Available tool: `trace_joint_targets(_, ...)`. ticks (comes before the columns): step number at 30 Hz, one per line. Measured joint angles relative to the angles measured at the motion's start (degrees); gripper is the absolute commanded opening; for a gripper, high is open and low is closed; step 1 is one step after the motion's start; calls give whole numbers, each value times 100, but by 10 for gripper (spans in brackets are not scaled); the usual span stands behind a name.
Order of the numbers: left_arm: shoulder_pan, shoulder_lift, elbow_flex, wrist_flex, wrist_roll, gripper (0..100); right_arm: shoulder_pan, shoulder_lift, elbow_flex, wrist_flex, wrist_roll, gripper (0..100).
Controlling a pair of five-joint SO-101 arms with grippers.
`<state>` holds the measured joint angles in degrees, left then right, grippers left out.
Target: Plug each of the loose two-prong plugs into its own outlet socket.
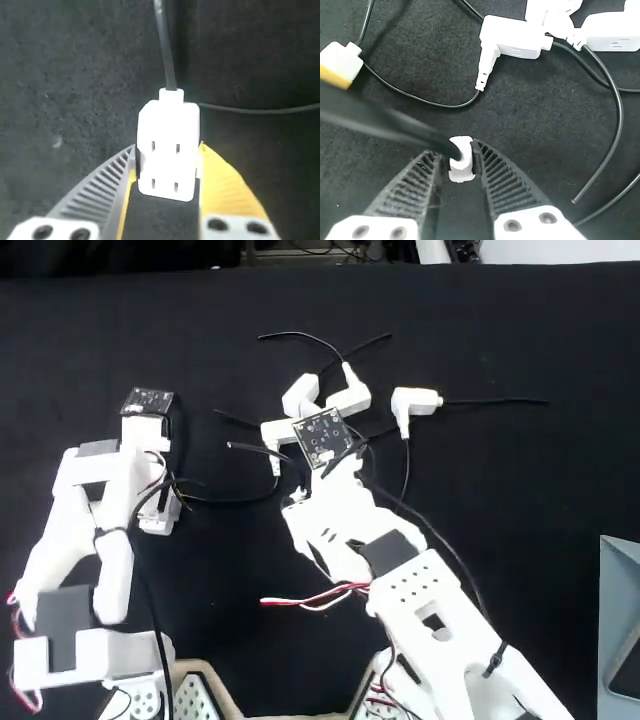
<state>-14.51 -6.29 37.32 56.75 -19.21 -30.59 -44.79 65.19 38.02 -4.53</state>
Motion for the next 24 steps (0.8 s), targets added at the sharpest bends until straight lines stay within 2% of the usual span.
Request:
trace_joint_targets(4,97,-782,0,404,-387,123,0,0,0,0,0,14)
trace_joint_targets(7,413,-1574,158,818,-510,123,0,0,0,0,0,13)
trace_joint_targets(11,914,-2400,747,914,-519,123,123,0,0,0,167,13)
trace_joint_targets(17,1477,-2646,1802,334,-571,124,571,-246,0,220,387,13)
trace_joint_targets(21,1846,-2681,2277,26,-1196,129,712,-976,0,686,545,13)
trace_joint_targets(24,2040,-2681,2295,-18,-1512,216,809,-1670,0,993,598,13)
